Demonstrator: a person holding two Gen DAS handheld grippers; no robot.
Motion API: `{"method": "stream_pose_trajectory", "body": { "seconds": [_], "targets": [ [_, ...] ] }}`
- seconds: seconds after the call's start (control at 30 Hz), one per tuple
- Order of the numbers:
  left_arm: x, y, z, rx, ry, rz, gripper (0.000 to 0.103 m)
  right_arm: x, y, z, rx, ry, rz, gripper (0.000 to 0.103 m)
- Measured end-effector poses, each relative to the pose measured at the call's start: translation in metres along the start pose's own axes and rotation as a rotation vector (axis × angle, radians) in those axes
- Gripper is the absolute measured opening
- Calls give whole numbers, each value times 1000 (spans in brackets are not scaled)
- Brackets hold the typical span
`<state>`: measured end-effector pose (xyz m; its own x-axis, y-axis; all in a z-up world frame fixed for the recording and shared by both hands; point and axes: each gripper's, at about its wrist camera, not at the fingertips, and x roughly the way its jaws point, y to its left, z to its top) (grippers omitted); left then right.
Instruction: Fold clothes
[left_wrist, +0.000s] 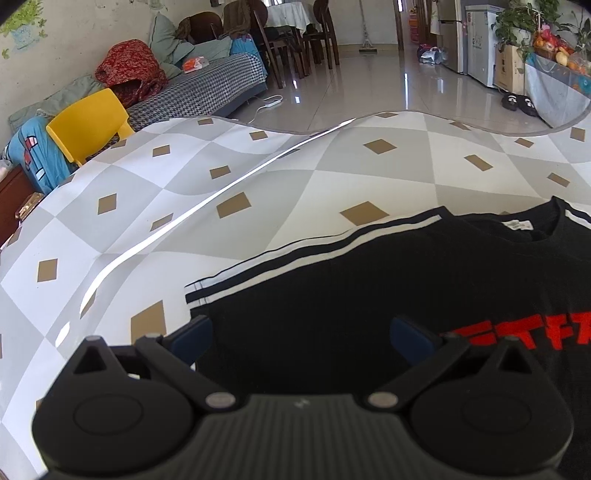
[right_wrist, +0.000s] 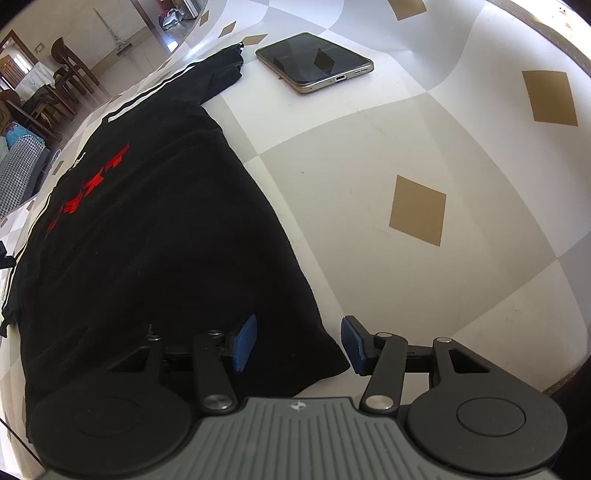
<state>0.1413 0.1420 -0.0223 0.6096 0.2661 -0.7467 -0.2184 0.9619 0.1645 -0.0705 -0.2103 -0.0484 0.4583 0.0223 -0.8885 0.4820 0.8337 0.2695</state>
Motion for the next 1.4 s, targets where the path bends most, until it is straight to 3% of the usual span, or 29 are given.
{"method": "stream_pose_trajectory", "body": {
  "seconds": [0.13, 0.4, 1.1, 1.23, 1.3, 1.37, 1.4],
  "targets": [
    [-9, -13, -10, 42, 30, -71, 103, 0, -3, 0, 35, 11, 17, 51],
    [-16, -28, -26, 77, 68, -131, 103, -1, 2, -1, 13, 15, 46, 54],
    [-6, -47, -40, 134, 105, -139, 103, 0, 17, -3, -80, -44, 66, 56],
    [-4, -48, -40, 133, 101, -138, 103, -1, 20, -3, -111, -56, 84, 45],
    [-4, -48, -39, 131, 99, -138, 103, -4, 26, -4, -157, -77, 93, 33],
    [-3, -48, -39, 129, 97, -137, 103, -6, 33, -6, -216, -102, 82, 10],
    [-3, -48, -39, 129, 95, -137, 103, -6, 34, -5, -229, -105, 74, 9]
  ]
}}
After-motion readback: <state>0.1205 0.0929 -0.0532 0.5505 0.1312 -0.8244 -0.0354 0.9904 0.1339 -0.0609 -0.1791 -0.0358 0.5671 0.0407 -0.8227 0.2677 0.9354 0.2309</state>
